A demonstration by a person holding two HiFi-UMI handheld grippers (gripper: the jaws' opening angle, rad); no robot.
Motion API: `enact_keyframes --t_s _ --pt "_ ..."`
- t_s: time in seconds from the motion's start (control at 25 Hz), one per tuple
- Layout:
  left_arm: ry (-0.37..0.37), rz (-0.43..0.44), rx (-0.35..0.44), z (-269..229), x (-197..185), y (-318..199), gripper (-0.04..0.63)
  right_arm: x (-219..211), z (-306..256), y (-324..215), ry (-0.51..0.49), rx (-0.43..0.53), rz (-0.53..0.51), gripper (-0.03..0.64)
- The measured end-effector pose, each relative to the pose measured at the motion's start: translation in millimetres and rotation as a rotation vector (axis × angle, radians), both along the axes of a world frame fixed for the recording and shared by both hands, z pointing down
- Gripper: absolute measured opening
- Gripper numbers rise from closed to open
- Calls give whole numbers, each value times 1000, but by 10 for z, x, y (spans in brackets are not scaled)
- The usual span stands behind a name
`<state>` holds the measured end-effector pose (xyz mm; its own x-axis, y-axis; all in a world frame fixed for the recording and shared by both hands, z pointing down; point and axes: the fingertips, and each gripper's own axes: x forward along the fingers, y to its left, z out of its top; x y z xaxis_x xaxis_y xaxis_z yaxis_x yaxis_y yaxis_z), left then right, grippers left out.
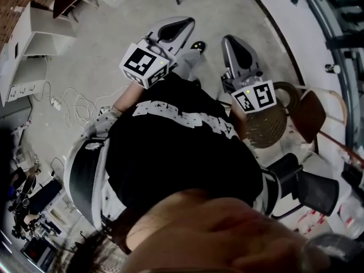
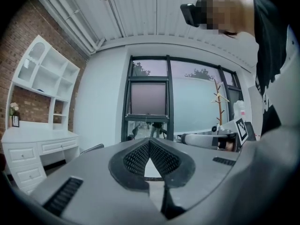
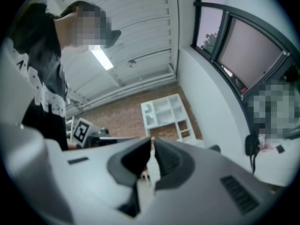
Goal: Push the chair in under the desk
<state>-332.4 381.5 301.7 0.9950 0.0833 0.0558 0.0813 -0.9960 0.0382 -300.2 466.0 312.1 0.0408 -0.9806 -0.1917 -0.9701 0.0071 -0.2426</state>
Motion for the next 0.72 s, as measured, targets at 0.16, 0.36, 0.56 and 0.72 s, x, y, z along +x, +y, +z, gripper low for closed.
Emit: enact_keyframes --t_s 0.16,0.36,0.56,0.72 --pt "7 42 -10 20 212 -36 32 159 15 -55 4 -15 22 32" --pt "7 87 -33 95 576 -171 32 409 2 -205 12 -37 29 32" --pt "2 106 -67 140 995 -434 32 764 27 -417 8 -79 56 32" --pt "-1 100 -77 198 1283 -665 32 1044 56 -609 8 -103 60 32"
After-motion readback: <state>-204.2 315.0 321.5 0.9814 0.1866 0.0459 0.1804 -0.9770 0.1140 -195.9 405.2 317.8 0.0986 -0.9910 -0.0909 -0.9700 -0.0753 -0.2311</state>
